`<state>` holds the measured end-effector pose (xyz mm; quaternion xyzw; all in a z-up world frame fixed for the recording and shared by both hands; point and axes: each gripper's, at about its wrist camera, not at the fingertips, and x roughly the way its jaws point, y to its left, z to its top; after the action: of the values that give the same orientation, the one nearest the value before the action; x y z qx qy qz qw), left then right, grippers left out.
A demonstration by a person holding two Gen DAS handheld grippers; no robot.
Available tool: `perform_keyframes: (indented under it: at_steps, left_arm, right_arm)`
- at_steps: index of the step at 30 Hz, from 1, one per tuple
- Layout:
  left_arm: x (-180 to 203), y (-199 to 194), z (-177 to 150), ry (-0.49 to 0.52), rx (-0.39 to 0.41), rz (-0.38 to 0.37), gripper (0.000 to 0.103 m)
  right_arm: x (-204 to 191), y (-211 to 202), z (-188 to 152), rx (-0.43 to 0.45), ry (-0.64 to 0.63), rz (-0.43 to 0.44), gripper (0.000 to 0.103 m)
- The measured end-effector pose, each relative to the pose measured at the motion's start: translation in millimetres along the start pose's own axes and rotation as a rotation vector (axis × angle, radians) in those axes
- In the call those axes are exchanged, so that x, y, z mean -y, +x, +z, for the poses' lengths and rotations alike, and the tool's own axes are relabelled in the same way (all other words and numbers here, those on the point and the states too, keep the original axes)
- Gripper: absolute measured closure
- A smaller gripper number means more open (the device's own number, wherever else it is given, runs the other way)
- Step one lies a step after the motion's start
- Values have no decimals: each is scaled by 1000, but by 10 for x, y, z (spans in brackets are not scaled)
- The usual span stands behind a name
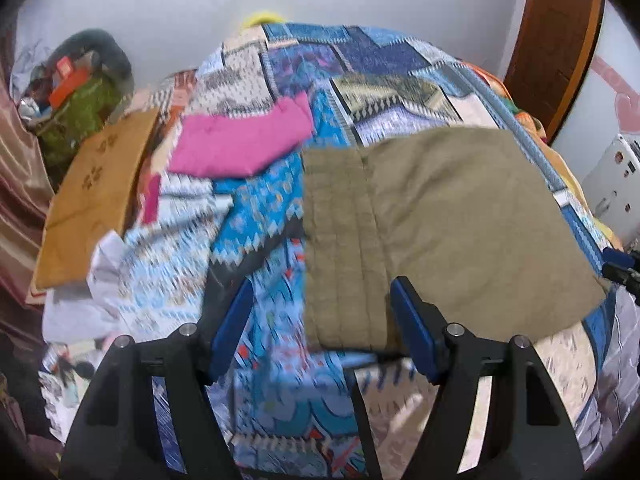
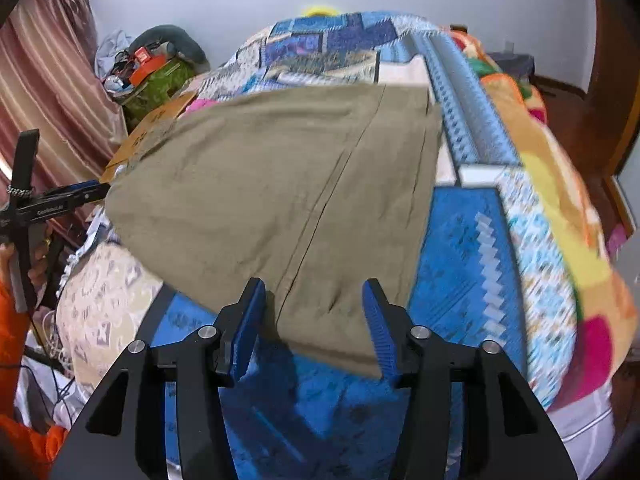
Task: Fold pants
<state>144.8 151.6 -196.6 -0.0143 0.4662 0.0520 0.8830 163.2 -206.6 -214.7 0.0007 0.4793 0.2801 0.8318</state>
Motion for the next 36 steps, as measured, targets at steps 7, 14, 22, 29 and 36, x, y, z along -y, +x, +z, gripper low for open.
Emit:
perform_keyframes:
  at_steps: [7,14,22,29,36]
  left_arm:
    - [-104,280,572,-17,3,16,32]
    - [-69,774,921,-5,-49,-15,32]
    - [-90,1200,962,-38,-88,-69,32]
    - [-283,1330,902,-177,-77,-90,29]
    - [-193,1132,940,-176,-76,-30,30]
  right_arm:
    - [345,-30,496,98,23,-54,55]
    - [658,292,1057,121,45,-98,55]
    - [903,995,1569,90,54,-90,55]
    - [922,1595,1611,-21,8,-127,56]
    - [802,1424,1638,-81,12,-183,56]
